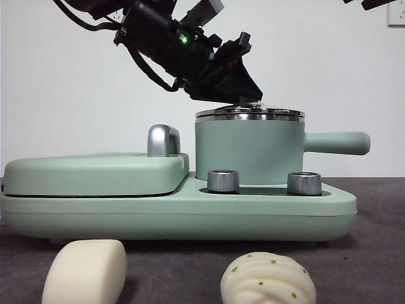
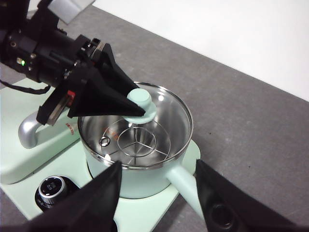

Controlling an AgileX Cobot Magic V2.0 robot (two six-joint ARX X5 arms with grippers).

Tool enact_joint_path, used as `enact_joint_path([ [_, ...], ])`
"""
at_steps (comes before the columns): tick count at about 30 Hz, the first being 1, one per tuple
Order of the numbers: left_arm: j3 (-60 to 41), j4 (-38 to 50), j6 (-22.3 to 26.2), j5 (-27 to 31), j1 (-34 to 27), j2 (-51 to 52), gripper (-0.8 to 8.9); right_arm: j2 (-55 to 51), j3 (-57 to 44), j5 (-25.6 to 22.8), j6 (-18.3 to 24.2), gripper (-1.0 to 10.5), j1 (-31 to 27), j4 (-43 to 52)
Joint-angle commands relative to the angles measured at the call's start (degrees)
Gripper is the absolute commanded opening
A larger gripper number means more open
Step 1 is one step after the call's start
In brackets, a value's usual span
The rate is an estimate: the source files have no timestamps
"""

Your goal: Put the buns in a small steamer

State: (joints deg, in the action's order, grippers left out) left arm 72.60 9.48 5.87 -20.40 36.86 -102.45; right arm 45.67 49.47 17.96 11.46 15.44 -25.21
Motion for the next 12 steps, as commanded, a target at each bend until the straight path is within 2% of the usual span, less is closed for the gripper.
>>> enact_joint_path([
  [1, 1.25, 0.68, -0.55, -0.17, 0.46, -1.07, 0.11, 0.28, 1.14, -0.02, -1.05, 2.4, 0.33, 0.07],
  [8, 4.35, 0.20, -0.59, -0.17, 0.46, -0.96, 0.11, 0.28, 1.14, -0.02, -1.03, 2.4, 0.33, -0.17],
  [12, 8.22, -4.55, -0.57, -0.17, 0.46, -0.94, 0.11, 0.28, 1.14, -0.02, -1.03, 2.4, 0.33, -0.20],
])
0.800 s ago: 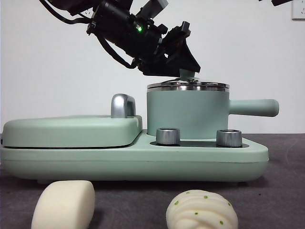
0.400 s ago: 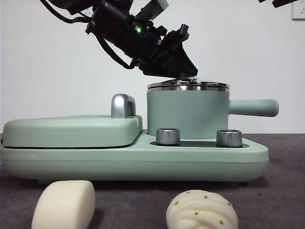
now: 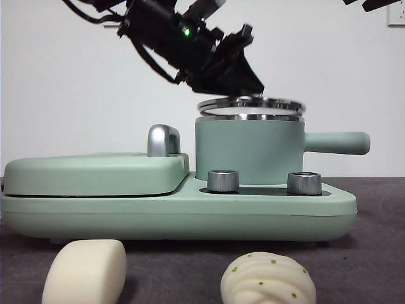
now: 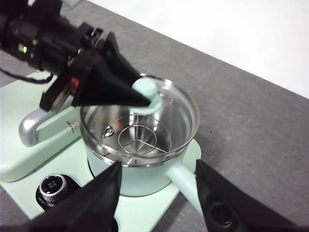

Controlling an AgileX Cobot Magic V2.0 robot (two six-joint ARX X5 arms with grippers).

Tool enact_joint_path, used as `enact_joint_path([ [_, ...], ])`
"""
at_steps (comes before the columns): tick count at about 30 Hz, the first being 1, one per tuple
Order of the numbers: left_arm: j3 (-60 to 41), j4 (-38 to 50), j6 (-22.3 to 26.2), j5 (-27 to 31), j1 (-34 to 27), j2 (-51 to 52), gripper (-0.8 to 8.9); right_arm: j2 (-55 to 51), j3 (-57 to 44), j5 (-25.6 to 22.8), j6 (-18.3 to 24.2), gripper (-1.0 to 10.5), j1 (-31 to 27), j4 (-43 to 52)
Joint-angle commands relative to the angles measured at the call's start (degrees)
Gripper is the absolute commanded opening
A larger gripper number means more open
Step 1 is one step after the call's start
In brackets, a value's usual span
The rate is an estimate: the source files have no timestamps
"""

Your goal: Put the buns in a small steamer

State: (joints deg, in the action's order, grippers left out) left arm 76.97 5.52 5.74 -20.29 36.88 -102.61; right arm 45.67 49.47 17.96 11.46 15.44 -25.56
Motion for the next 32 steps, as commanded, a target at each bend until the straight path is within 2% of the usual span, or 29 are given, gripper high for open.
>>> enact_joint_path([
  [1, 4.87, -2.14, -0.44, -0.26, 0.44, -0.79, 0.11, 0.28, 1.14, -0.02, -1.03, 2.4, 0.33, 0.15],
  [10, 15.56, -21.79, -0.42, -0.26, -0.04, 0.68, 0.12, 0.28, 1.14, 0.00, -1.03, 2.4, 0.33, 0.15],
  [18, 15.69, -32.20, -0.33, -0.04, -2.43, 8.83, 0.14, 0.28, 1.14, 0.20, -2.10, 2.4, 0.35, -0.33],
  [22, 15.43, -38.07, 0.68, 2.93, -3.80, 13.03, 0.14, 0.31, 1.14, 0.22, -2.47, 2.4, 0.61, -0.33],
  [26, 14.03, -40.74, 1.07, 4.02, -5.35, 16.59, 0.14, 0.31, 1.14, 0.50, -2.49, 2.4, 1.01, -0.55],
  [32, 5.29, -40.22, 0.57, 5.20, -8.26, 24.26, 0.14, 0.31, 1.14, 1.70, -2.47, 2.4, 2.14, -1.62],
])
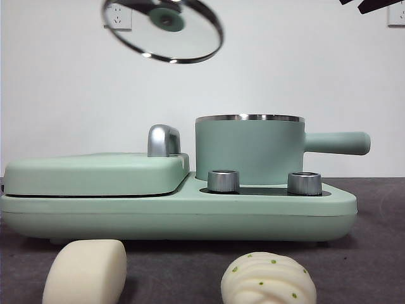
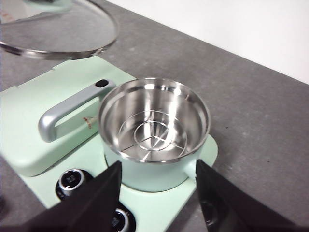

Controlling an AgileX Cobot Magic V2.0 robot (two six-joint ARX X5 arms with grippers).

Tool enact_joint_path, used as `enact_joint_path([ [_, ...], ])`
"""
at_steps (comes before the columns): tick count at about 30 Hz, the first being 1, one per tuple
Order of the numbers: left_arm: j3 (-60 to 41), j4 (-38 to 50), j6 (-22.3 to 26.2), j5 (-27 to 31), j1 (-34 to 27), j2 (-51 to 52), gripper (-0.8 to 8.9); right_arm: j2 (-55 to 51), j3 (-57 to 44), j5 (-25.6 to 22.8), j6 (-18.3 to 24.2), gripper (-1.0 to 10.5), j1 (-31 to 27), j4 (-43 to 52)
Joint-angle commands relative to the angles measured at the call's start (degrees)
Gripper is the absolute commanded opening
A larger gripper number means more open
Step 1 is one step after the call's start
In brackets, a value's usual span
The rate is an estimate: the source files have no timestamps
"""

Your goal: Put the buns in a small steamer

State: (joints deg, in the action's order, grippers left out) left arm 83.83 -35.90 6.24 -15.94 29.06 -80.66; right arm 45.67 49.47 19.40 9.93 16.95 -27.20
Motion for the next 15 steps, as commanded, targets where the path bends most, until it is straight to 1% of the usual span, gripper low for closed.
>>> enact_joint_path([
  [1, -3.56, 1.20, -0.11, 1.46, -0.90, 3.87, 0.14, 0.31, 1.14, 0.28, -0.96, 2.4, 0.85, -0.07],
  [5, -12.68, 2.91, -1.79, 2.36, -2.73, 11.02, 0.14, 0.31, 1.14, 0.35, -0.96, 2.4, 2.19, -0.31],
  [9, -22.77, 6.47, -5.84, 2.49, -4.68, 19.15, 0.14, 0.72, 1.14, 2.75, -0.94, 2.4, 4.83, -0.59],
  [13, -29.99, 7.61, -8.09, 3.98, -6.32, 26.38, 0.14, 1.66, 1.14, 3.32, -0.55, 2.5, 8.98, -1.29],
  [15, -31.93, 7.28, -8.09, 5.90, -6.71, 29.38, 0.14, 2.80, 1.14, 3.28, 0.74, 2.8, 12.31, -1.38],
])
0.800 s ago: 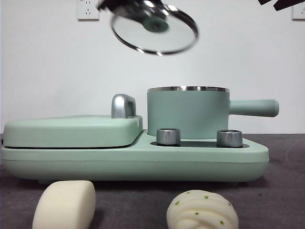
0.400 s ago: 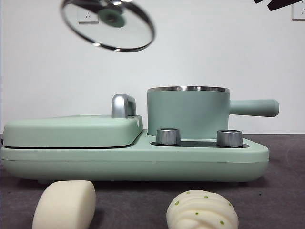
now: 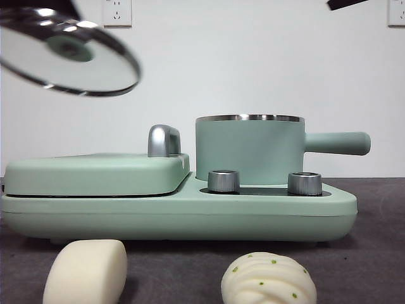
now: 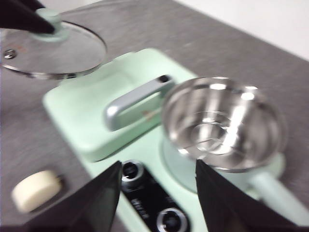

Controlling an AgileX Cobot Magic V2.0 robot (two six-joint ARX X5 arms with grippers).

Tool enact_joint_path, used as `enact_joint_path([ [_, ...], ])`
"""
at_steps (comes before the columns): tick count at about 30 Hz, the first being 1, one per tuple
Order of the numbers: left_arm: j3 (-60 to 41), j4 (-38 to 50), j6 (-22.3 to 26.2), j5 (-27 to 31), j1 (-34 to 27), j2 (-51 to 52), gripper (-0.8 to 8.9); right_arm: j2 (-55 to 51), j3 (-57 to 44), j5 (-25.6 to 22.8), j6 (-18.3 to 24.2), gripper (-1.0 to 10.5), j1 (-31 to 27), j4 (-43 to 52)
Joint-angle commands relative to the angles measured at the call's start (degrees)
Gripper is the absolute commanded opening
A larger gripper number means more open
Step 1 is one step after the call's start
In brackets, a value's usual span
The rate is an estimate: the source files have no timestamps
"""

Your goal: Put the buns in a small steamer

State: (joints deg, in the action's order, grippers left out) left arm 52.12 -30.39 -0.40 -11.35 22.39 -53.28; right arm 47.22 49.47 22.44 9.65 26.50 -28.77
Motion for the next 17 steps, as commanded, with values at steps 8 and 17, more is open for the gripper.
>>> enact_joint_path([
  [8, -0.87, 2.93, -1.75, 2.38, -0.48, 5.68, 0.14, 10.25, 1.14, -0.28, 4.31, 3.5, 16.96, 0.87],
  [17, -0.87, 3.32, -1.86, 2.38, -0.48, 5.70, 0.14, 24.33, 1.14, -5.11, 4.26, 3.6, 29.44, 7.89],
])
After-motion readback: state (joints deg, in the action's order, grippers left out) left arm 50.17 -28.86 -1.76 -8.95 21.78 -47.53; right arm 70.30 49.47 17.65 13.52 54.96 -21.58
